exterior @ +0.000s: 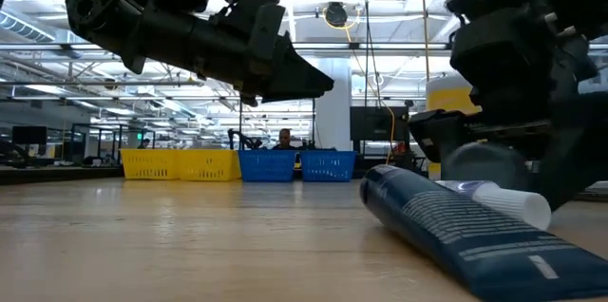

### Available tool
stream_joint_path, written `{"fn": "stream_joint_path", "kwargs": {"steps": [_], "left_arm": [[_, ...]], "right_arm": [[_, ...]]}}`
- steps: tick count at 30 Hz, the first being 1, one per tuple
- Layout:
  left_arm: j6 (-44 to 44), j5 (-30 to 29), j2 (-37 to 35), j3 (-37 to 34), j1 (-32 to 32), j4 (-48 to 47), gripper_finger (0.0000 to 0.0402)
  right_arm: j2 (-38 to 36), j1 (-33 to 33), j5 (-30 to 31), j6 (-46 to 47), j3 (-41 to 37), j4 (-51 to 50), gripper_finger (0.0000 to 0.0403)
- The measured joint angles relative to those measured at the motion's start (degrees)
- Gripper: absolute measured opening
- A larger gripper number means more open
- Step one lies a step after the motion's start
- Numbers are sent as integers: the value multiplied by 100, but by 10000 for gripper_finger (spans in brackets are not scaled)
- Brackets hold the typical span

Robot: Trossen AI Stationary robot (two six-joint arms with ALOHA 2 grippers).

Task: Pick & Place Travel size toiletries
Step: Put the black roll-on deodorant into the left blue bin

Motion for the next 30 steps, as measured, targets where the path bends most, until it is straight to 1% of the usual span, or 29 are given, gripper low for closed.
{"fn": "stream_joint_path", "kwargs": {"steps": [3, 5, 6, 7, 9, 11, 13, 14, 17, 18, 19, 21, 23, 25, 26, 28, 30], "left_arm": [[227, -51, -286, -4, -131, -500, 143], [443, -431, -655, -2, -292, -896, 143], [510, -704, -853, 4, -380, -1073, 143], [586, -997, -1040, 4, -470, -1280, 143], [761, -1439, -1319, 4, -652, -1541, 143], [885, -1709, -1502, 0, -807, -1696, 143], [935, -1691, -1508, 7, -872, -1507, 143], [937, -1653, -1483, 5, -883, -1462, 143], [998, -1364, -1147, 3, -795, -793, 143], [1056, -1266, -1037, -4, -769, -588, 143], [1139, -1050, -910, -1, -728, -243, 143], [1445, -451, -717, 26, -630, 379, 143], [1871, 330, -621, 26, -542, 770, 143], [2243, 948, -573, 26, -459, 955, 144], [2395, 1139, -571, 26, -438, 986, 147], [2683, 1353, -564, 40, -406, 1020, 162], [2999, 1559, -540, 158, -371, 1015, 190]], "right_arm": [[-60, 0, 278, 343, -397, 696, 223], [-104, -8, 393, 566, -800, 1621, 206], [-100, -6, 524, 658, -1017, 2183, 200], [-85, 0, 793, 758, -1245, 2771, 197], [-80, -18, 1403, 869, -1672, 3886, 196], [-90, -21, 2058, 885, -1886, 4973, 205], [-100, -15, 2377, 815, -2068, 5895, 218], [-96, -15, 2397, 751, -2121, 6207, 223], [-97, -14, 2381, 609, -2100, 6898, 230], [-110, -13, 2372, 574, -2060, 6924, 230], [-107, -13, 2358, 556, -1981, 6892, 229], [-144, -13, 2220, 457, -1849, 6807, 223], [-163, -13, 1883, 398, -1686, 6833, 216], [-256, -3, 1582, 373, -1615, 6827, 212], [-308, -2, 1464, 372, -1595, 6836, 211], [-399, -4, 1343, 389, -1519, 6837, 212], [-515, -7, 1316, 381, -1541, 6837, 216]]}}
